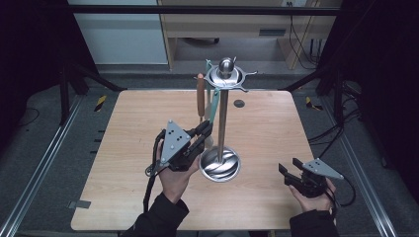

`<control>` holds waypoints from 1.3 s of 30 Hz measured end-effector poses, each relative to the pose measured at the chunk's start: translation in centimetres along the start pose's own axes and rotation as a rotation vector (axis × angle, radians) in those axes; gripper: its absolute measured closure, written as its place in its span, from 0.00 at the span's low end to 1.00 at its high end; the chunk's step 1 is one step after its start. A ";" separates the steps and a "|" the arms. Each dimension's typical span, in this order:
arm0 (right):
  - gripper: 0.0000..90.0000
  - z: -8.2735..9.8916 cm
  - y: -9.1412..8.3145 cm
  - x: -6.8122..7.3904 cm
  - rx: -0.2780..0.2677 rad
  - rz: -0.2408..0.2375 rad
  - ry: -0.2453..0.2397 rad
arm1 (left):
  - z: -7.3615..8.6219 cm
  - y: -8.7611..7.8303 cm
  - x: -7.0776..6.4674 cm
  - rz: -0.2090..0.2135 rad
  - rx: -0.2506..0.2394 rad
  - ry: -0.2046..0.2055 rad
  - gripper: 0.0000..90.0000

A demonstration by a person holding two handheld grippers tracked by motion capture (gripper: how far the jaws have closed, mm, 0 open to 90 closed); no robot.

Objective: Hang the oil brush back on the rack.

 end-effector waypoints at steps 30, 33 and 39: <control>0.45 0.1 -0.1 -0.1 0.001 0.007 0.010 | 8.1 -4.4 6.1 0.021 0.252 0.027 0.58; 0.44 0.2 -0.1 -0.1 0.000 0.008 0.013 | 9.8 -5.1 7.4 0.013 0.288 0.018 0.54; 0.43 0.2 -0.1 -0.2 -0.001 0.013 0.010 | 12.7 -6.2 10.1 -0.034 0.347 0.015 0.50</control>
Point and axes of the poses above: each handheld gripper's, and its own axes: y roughly forward along the jaws, z roughly out of its underside, x roughly to its left, the point moved 9 cm from there along y, roughly forward along the jaws, and after that the axes turned 11 degrees about -z, right-handed, at the moved point
